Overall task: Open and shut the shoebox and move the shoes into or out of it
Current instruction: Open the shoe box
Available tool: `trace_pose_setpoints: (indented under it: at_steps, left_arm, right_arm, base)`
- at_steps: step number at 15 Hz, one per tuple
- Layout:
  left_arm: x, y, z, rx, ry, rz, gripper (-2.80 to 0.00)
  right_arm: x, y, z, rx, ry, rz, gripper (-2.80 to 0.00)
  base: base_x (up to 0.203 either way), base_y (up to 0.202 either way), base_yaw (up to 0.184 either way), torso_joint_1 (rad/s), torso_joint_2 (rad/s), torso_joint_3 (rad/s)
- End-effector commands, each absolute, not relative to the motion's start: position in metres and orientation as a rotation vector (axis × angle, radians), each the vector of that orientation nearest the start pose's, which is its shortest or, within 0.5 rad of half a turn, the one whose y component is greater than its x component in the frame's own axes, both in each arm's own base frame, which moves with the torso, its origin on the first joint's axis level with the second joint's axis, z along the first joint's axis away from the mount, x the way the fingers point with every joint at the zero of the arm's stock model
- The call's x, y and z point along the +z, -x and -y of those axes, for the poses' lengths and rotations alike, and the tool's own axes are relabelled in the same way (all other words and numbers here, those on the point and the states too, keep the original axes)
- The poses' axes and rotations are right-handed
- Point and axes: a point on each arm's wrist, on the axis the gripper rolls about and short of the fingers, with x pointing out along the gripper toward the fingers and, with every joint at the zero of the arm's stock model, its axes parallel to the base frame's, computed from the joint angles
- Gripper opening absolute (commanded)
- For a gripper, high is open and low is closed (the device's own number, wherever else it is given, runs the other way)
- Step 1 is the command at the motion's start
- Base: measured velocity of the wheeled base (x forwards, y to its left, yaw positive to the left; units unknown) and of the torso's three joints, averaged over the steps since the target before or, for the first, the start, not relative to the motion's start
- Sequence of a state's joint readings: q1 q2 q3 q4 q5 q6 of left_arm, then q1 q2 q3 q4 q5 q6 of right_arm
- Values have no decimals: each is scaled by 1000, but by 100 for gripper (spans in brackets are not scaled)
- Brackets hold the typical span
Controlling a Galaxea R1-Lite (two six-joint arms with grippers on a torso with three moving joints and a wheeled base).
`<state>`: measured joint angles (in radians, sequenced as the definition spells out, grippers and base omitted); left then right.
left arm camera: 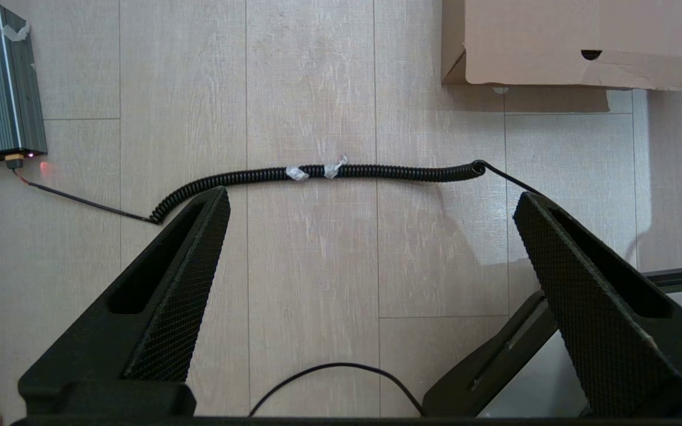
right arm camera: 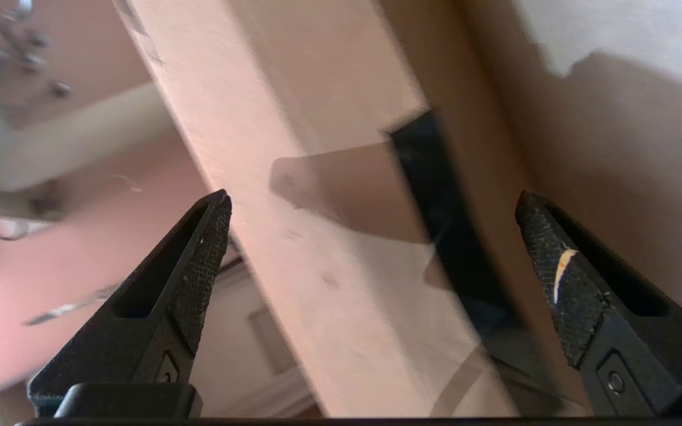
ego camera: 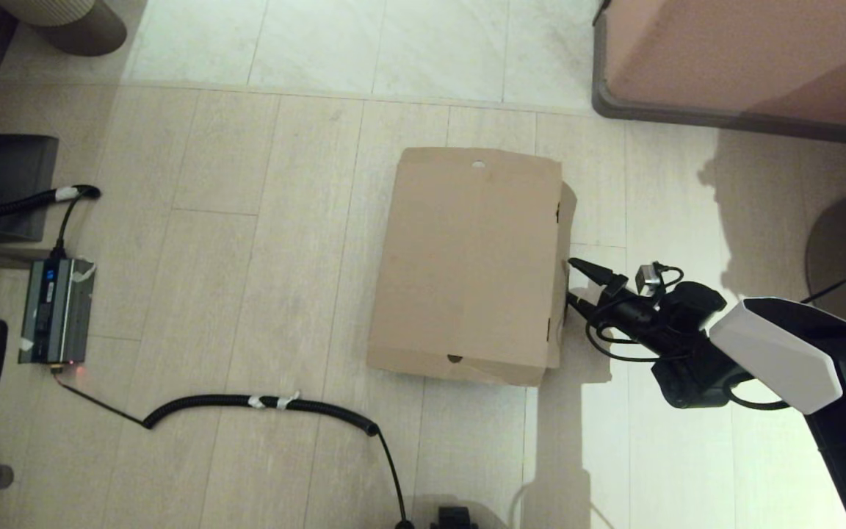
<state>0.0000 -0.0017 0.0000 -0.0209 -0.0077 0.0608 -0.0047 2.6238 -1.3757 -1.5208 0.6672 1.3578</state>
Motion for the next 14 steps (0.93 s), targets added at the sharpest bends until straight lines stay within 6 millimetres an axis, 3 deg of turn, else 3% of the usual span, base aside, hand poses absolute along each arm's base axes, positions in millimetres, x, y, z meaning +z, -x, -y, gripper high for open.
trace_pose_setpoints:
  at_steps: [1, 7, 14]
  left_arm:
    - [76, 22, 0, -7, -61, 14, 0]
    - [76, 22, 0, -7, -61, 14, 0]
    - [76, 22, 0, -7, -61, 13, 0]
  right_arm:
    - [43, -482, -13, 746, -1222, -213, 0]
    - [79, -476, -13, 786, -1303, -204, 0]
    - [131, -437, -14, 802, -1302, -192, 0]
  base:
    - [0, 0, 0, 0, 0, 0]
    - [0, 0, 0, 0, 0, 0]
    - [0, 0, 0, 0, 0, 0]
